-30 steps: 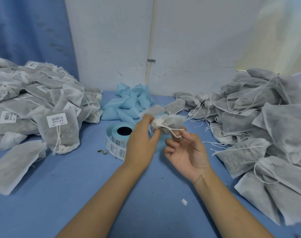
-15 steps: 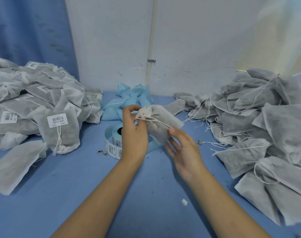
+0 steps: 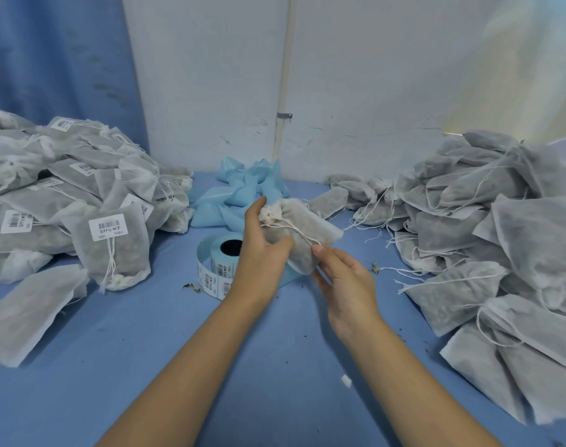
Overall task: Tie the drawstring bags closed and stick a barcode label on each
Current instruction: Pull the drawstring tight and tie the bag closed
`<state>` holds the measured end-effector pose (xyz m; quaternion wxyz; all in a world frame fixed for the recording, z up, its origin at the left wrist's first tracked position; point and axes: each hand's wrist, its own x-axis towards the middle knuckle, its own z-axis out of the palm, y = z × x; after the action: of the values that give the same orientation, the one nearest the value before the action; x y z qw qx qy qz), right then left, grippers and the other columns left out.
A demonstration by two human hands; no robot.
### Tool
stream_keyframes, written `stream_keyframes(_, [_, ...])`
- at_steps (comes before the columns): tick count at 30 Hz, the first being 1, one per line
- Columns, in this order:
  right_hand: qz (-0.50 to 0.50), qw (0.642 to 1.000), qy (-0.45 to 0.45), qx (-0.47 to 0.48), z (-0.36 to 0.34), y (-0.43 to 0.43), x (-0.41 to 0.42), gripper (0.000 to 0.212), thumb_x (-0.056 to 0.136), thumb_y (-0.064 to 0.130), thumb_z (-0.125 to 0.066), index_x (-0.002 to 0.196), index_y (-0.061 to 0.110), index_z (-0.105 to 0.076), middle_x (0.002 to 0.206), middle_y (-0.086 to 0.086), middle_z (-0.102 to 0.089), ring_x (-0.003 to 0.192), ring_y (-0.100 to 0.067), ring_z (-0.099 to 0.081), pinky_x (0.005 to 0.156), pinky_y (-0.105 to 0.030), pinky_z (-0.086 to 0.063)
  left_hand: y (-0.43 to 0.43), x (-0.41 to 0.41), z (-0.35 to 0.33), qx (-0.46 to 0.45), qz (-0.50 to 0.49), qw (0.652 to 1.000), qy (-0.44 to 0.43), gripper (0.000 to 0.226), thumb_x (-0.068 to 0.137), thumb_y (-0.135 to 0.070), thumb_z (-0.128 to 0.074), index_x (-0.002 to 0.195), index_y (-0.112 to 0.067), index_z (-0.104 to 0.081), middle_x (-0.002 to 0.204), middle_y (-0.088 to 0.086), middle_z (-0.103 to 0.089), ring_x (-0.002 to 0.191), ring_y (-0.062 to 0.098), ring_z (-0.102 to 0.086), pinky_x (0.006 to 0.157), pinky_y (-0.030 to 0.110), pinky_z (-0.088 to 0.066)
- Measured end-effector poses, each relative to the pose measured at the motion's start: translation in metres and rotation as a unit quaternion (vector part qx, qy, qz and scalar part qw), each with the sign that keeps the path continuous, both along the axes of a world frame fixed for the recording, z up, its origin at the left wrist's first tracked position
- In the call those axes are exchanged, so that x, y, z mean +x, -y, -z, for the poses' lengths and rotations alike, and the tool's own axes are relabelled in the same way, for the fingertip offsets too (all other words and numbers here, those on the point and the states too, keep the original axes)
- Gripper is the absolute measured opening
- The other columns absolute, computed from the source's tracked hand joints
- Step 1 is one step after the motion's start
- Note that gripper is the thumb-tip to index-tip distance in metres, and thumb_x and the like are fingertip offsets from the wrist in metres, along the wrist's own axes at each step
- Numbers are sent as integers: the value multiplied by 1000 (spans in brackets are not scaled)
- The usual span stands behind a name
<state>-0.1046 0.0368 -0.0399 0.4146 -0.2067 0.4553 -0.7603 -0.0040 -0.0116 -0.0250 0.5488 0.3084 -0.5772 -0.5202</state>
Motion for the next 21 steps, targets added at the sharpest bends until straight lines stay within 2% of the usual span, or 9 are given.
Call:
stream_keyframes(2, [-4, 1000, 0, 1, 2, 0, 2, 5, 83, 1, -68, 79, 5, -69, 78, -5, -72, 73, -11, -67, 67, -19, -56, 0, -4, 2, -6, -18, 999, 39, 68, 86, -6, -61, 141, -27, -26, 132, 2, -46, 116, 12, -49, 103, 30, -40])
stream_keyframes(4, [-7, 1000, 7, -3, 3, 1, 4, 5, 83, 1, -68, 79, 5, -68, 75, -4, -72, 69, -10, -67, 63, -18, -54, 1, -6, 3, -10, -47, 998, 36, 66, 87, -14, -66, 139, -24, -27, 138, 3, -40, 126, 14, -43, 107, 27, -34])
stream_keyframes(7, [-15, 1000, 18, -15, 5, 3, 6, 5, 82, 1, -68, 79, 5, -68, 76, -4, -72, 68, -10, -68, 63, -18, -55, 3, -6, 3, -15, -71, 997, 3, 58, 89, -10, -64, 135, -21, -32, 136, 5, -45, 124, 16, -47, 105, 27, -37])
stream_keyframes(10, [-48, 998, 19, -30, 8, 5, 7, 5, 82, 2, -69, 79, 6, -69, 80, -4, -73, 75, -12, -68, 70, -20, -56, 6, -5, 3, 42, -82, 994, -60, 65, 84, -11, -70, 137, -19, -35, 129, 1, -52, 113, 13, -55, 96, 23, -45])
stream_keyframes(12, [-85, 996, 6, -33, 11, 4, 6, 10, 82, 4, -69, 76, 11, -69, 79, -1, -72, 75, -10, -68, 71, -19, -55, 10, -5, 2, 89, -77, 989, -90, 51, 80, -13, -74, 125, -16, -51, 111, -2, -65, 100, 12, -63, 83, 20, -52])
stream_keyframes(14, [-89, 986, -136, 20, 17, 3, 3, 15, 81, 5, -69, 73, 18, -67, 76, 4, -69, 69, -5, -62, 65, -13, -50, 13, -2, 0, 96, -73, 990, -75, 21, 79, -15, -75, 96, -17, -65, 85, -7, -71, 84, 12, -68, 67, 19, -54])
stream_keyframes(15, [-73, 960, -261, 63, 22, 2, 1, 16, 80, 6, -68, 75, 21, -65, 77, 7, -67, 64, -2, -57, 61, -11, -45, 14, 0, -1, 91, -71, 991, -69, 13, 79, -16, -75, 88, -20, -65, 79, -8, -71, 79, 11, -68, 66, 20, -54])
stream_keyframes(17, [-42, 874, -474, 98, 29, 0, 1, 22, 77, 8, -68, 90, 24, -59, 93, 11, -62, 63, -1, -52, 61, -12, -40, 18, 4, -2, 83, -59, 992, -71, 10, 81, -16, -73, 85, -22, -65, 81, -8, -72, 78, 9, -69, 69, 23, -54])
stream_keyframes(21, [-40, 777, -627, 41, 33, 3, 5, 41, 77, 19, -70, 115, 20, -53, 121, 9, -43, 90, -7, -49, 76, -27, -44, 22, 8, -4, 106, -8, 988, -112, 5, 86, -11, -66, 87, -15, -64, 87, 2, -73, 86, 18, -70, 84, 37, -55])
